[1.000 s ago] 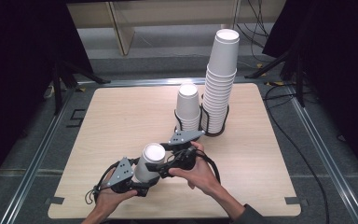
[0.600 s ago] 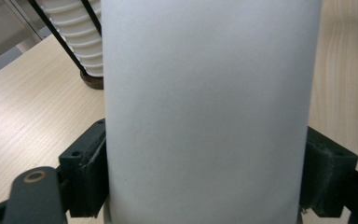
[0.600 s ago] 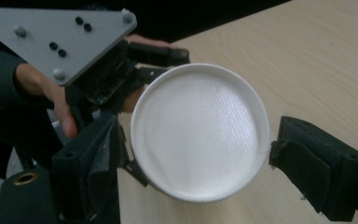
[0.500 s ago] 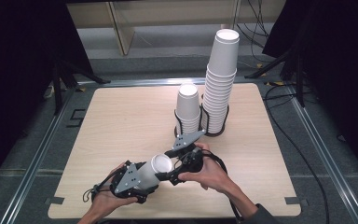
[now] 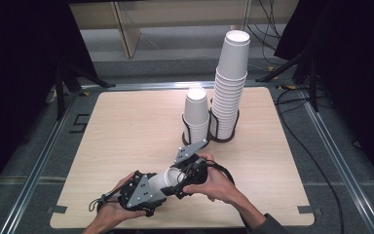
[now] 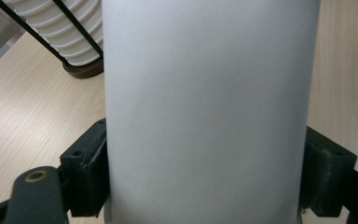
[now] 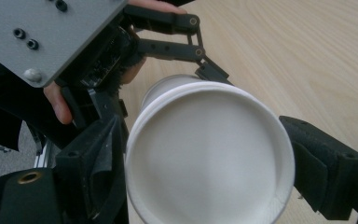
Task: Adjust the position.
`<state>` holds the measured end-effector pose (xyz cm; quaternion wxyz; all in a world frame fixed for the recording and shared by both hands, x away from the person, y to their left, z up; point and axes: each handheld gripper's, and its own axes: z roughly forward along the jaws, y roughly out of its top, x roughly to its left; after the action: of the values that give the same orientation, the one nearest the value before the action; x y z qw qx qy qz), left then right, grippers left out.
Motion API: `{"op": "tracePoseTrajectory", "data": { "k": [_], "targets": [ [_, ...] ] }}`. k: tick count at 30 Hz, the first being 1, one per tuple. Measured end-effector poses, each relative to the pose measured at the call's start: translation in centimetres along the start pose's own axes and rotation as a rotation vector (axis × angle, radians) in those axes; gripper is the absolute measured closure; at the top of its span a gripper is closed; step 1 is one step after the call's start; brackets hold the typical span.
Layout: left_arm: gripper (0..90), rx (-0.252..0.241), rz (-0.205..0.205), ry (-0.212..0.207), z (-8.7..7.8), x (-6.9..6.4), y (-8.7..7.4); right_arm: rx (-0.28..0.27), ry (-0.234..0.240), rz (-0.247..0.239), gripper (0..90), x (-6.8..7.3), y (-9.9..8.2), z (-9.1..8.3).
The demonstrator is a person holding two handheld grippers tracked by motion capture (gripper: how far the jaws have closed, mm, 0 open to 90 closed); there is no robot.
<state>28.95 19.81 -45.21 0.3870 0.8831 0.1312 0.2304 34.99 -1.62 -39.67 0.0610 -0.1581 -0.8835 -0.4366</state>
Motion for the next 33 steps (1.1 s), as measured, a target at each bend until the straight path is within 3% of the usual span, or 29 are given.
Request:
{"op": "tracePoseTrajectory", "data": {
  "k": [4, 5, 8, 9, 11, 12, 19, 23, 29, 31, 33],
  "targets": [
    [18.8, 0.002, 0.008, 0.005, -0.1, -0.1, 0.1, 0.02, -0.002, 0.018, 18.3, 0.1, -0.1, 0.3],
    [18.8, 0.003, 0.01, 0.005, -0.1, -0.1, 0.1, 0.018, 0.001, -0.005, 18.8, 0.0, 0.0, 0.3],
    [18.8, 0.011, 0.029, 0.006, -0.1, 0.0, 0.1, 0.022, -0.007, -0.006, 20.7, 0.0, -0.1, 0.4],
    [18.8, 0.013, 0.029, 0.004, -0.1, 0.0, 0.1, 0.027, -0.003, 0.017, 20.7, 0.1, -0.1, 0.4],
    [18.7, 0.032, 0.046, 0.006, -0.2, 0.0, 0.1, 0.028, -0.001, 0.013, 21.0, -0.1, -0.2, 0.5],
    [18.7, 0.01, 0.028, 0.0, 0.0, -0.1, 0.1, 0.032, -0.002, 0.014, 21.2, -0.1, -0.2, 0.5],
    [17.7, 0.017, 0.043, 0.008, -0.2, 0.2, 0.1, 0.026, -0.007, 0.005, 22.3, 0.0, -0.1, 0.4],
    [13.4, -0.018, 0.006, 0.0, 0.0, 0.1, 0.0, 0.015, -0.007, -0.002, 23.2, -0.1, 0.0, 0.2],
    [8.0, -0.117, -0.043, -0.003, 0.1, 0.4, -0.3, -0.021, 0.018, 0.037, 24.1, -0.5, 0.0, -0.6],
    [7.8, -0.156, -0.061, -0.008, 0.0, 0.5, -0.4, -0.031, 0.02, 0.02, 24.2, -0.6, 0.0, -0.7],
    [7.1, -0.196, -0.084, -0.004, -0.1, 0.5, -0.4, -0.048, 0.032, 0.05, 24.3, -0.6, 0.0, -1.1]
  ]
}}
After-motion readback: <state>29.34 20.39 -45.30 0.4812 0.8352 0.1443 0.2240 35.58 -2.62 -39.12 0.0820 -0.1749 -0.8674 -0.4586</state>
